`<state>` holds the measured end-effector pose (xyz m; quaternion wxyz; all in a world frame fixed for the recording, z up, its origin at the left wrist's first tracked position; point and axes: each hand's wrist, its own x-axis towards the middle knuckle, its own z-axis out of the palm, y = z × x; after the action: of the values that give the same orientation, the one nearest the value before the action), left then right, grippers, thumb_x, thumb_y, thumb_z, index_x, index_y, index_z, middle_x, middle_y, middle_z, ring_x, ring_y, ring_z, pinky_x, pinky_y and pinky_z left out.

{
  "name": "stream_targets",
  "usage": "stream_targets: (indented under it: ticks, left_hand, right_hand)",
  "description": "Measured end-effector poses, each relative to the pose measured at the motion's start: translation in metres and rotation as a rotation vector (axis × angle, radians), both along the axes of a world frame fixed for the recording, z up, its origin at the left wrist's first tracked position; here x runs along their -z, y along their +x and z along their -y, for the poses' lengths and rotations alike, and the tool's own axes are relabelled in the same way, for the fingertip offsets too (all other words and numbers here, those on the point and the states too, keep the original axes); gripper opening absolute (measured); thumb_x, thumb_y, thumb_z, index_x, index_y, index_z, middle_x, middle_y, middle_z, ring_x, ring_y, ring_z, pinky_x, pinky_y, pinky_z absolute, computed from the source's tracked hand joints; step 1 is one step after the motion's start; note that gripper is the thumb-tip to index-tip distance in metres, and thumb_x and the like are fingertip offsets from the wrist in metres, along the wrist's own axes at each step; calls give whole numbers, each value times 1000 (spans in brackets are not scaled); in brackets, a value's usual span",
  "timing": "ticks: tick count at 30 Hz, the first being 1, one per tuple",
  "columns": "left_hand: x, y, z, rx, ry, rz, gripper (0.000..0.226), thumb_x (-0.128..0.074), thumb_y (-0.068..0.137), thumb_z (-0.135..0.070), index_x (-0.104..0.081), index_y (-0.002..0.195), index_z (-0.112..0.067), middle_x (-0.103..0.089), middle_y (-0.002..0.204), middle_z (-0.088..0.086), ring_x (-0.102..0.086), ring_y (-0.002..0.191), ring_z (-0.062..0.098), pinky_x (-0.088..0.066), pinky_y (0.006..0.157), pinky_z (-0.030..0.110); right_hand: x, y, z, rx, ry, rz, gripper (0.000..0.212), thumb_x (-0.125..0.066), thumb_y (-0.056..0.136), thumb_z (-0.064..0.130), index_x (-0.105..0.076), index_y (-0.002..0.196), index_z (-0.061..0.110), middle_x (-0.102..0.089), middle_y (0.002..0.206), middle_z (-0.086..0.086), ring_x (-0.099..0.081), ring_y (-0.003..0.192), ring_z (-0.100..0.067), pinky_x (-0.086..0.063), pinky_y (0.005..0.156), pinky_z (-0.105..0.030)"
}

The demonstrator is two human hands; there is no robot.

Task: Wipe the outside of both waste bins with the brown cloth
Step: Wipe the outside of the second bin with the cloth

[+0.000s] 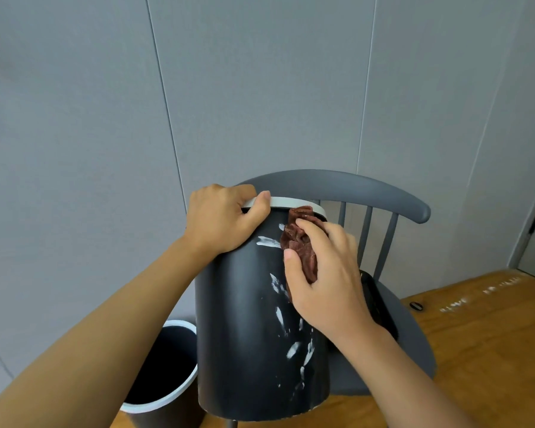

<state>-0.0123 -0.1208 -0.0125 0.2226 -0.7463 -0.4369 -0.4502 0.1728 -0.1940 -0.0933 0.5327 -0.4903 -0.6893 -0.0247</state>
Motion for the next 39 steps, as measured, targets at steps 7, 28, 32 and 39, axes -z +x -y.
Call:
stream_targets:
  ticks: [7,28,32,39]
  left_hand:
    - [1,-4,3,16,14,16,53,-43,93,-49,-31,56,-14,-28,44,6,-34,45,33,-32,44,34]
    - [3,-2,4,-38,41,-4,52,-39,98,-46,-41,58,-13,-26,43,-2,-29,42,23,-20,45,27]
    - [4,-4,6,-36,50,-11,52,-38,99,-46,-42,58,-15,-25,44,-4,-29,41,21,-21,45,27]
    - [5,-4,9,-47,45,0,52,-36,99,-46,-45,59,-14,-25,43,-3,-31,42,23,-26,45,29]
  right_hand:
    - [-3,2,1,-113,183,103,28,-64,92,30,-74,116,21,-61,114,7,-51,104,-18,-46,89,-23]
    - [-17,-2,-14,-68,239,133,31,-65,94,24,-78,122,22,-60,109,-1,-51,100,-25,-50,84,-34]
    - [-17,4,-2,-223,265,340,29,-66,91,27,-80,115,22,-60,104,1,-50,97,-21,-48,81,-30]
    - [-23,3,-13,-177,242,267,30,-64,94,27,-79,120,25,-60,108,1,-50,100,-23,-47,84,-30]
